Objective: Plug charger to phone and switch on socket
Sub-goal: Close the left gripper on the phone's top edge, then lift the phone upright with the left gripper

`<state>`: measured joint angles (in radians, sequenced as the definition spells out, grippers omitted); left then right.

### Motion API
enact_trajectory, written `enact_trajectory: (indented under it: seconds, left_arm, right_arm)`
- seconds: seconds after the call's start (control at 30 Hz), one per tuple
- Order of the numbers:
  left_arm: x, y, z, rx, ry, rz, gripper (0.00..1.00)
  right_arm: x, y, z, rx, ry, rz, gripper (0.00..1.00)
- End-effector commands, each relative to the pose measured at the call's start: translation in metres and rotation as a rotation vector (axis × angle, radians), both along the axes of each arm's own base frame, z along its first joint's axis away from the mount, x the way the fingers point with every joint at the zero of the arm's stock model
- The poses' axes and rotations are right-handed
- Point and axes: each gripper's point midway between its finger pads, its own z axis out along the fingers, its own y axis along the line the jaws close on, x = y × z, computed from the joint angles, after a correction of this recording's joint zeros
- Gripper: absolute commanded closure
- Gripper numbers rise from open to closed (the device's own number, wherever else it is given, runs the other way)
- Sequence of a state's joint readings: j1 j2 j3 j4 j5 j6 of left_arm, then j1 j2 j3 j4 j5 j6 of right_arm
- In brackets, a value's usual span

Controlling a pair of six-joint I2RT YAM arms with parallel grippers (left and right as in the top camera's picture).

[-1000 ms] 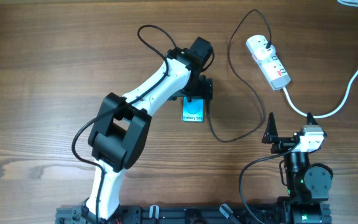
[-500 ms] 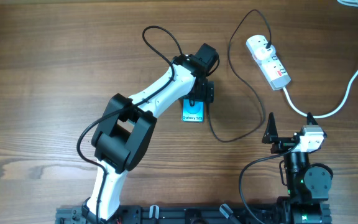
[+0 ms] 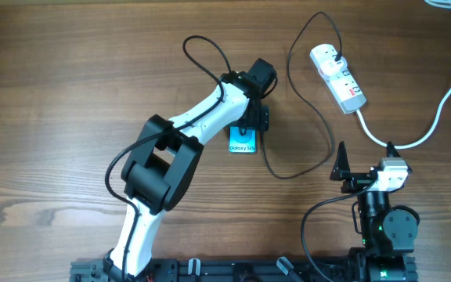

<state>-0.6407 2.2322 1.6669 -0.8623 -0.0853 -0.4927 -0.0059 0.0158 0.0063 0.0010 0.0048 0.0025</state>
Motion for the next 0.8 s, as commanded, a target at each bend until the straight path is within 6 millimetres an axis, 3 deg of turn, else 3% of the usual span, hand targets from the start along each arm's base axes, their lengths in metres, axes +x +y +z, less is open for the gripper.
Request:
enact_trajectory:
  seconds: [0.0,0.13,0.2,0.23,0.33,0.77]
  left_arm:
    - [-0.015,0.014,-0.038,0.086,0.081,0.012,0.02]
    - [-0.013,0.024,-0.04,0.109,0.084,0.038,0.09]
    - [-0.012,0.028,-0.04,0.104,0.089,0.066,0.24]
    - [-0.012,0.029,-0.04,0.096,0.097,0.071,0.27]
    - [-0.014,0.032,-0.04,0.102,0.111,0.074,0.22]
    - [-0.017,0.035,-0.038,0.101,0.131,0.08,0.27]
  right_arm:
    - [0.0,-0.003,0.001,-0.002,-0.007,-0.014,0.0]
    - [0.0,-0.003,0.001,-0.001,-0.007,-0.014,0.0]
    - [0.0,-0.003,0.001,-0.002,-0.007,-0.014,0.0]
    - [0.0,-0.003,0.001,-0.002,-0.007,-0.014,0.0]
    - [0.0,-0.003,0.001,-0.002,-0.007,-0.014,0.0]
    - [0.0,-0.003,0.001,-0.002,-0.007,-0.014,0.0]
